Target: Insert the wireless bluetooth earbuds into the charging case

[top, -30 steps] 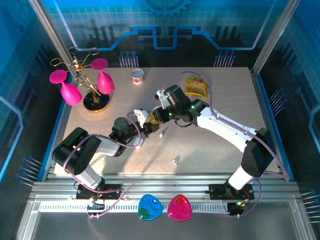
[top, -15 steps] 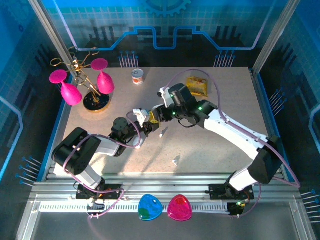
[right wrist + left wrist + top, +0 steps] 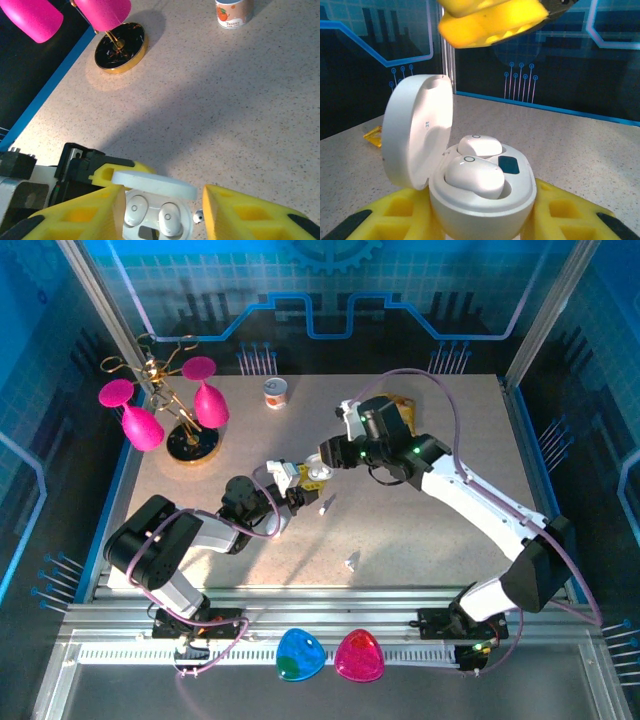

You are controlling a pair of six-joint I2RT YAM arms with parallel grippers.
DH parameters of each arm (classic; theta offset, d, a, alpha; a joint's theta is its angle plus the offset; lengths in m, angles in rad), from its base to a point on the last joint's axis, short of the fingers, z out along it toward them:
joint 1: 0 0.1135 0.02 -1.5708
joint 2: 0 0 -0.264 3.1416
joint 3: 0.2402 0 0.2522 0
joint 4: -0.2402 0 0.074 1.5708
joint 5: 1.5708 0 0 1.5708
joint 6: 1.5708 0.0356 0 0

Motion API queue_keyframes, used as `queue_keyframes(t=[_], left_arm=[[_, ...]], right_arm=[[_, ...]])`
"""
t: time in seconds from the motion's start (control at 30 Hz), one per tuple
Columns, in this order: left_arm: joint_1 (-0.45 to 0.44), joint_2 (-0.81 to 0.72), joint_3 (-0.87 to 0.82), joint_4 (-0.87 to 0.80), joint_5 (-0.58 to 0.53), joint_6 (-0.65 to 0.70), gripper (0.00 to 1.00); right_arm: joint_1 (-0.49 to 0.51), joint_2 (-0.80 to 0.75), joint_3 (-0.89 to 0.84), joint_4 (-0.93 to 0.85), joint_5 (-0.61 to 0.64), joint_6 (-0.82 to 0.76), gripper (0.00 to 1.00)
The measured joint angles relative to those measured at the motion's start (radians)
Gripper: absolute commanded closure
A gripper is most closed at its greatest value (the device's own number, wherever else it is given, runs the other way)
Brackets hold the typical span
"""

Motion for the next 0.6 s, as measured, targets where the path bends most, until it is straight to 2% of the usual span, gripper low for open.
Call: queue_keyframes(t=[0.3, 0.6], left_arm=[[0.0, -0.021, -0.001, -0.003, 0.011, -0.001, 0.79], [0.0, -0.027, -0.006, -0.016, -0.013, -0.005, 0.79]], right_arm=[[-0.017, 0.125, 0.101, -0.058, -0.051, -0.029, 0.66], [-0.015, 0.069, 0.042, -0.114, -0.058, -0.075, 0.68]])
